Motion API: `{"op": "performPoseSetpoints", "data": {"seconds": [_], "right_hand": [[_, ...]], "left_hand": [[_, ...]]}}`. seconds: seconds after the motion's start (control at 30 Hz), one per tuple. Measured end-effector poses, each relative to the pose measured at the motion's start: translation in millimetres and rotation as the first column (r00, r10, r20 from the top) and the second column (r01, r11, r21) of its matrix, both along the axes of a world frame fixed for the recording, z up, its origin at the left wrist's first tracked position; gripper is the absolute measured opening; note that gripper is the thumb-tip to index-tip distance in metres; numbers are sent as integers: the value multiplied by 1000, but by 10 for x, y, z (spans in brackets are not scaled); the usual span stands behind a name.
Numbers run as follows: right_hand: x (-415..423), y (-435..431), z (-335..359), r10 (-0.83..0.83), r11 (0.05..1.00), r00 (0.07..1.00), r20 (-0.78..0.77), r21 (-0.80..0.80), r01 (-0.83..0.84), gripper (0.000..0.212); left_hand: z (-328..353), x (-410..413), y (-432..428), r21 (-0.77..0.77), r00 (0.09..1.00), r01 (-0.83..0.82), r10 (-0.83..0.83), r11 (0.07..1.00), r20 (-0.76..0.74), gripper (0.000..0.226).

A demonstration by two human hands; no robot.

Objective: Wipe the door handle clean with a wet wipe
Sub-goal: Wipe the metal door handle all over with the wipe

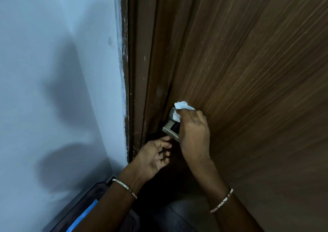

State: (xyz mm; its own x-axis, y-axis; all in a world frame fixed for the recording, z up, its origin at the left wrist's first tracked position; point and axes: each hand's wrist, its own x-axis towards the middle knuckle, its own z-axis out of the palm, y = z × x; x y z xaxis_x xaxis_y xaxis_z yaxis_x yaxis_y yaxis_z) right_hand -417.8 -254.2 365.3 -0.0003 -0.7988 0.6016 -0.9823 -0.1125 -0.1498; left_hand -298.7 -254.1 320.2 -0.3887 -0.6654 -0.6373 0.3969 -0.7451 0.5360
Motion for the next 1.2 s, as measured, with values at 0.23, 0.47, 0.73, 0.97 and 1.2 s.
{"op": "performPoseSetpoints", "data": {"seconds": [0.23,0.47,0.73,0.97,1.2], "right_hand": [[197,-270,61,53,998,997,-52,34,-51,26],[-54,4,75,20,995,999,41,99,-24,31],[-318,706,-124,-4,993,936,351,116,-39,16],[-109,516,-376,17,987,984,179,152,-45,24],[190,204,-485,29,990,999,-35,138,-24,29]], "left_hand": [[-45,5,-16,-36,999,47,-48,998,-18,27],[-64,52,-62,-44,996,83,-84,996,-23,37],[-113,100,-80,-130,989,150,-147,980,27,40],[-109,100,-79,-171,982,186,-178,968,63,47],[-80,107,-61,-212,982,181,-167,960,85,40]]}}
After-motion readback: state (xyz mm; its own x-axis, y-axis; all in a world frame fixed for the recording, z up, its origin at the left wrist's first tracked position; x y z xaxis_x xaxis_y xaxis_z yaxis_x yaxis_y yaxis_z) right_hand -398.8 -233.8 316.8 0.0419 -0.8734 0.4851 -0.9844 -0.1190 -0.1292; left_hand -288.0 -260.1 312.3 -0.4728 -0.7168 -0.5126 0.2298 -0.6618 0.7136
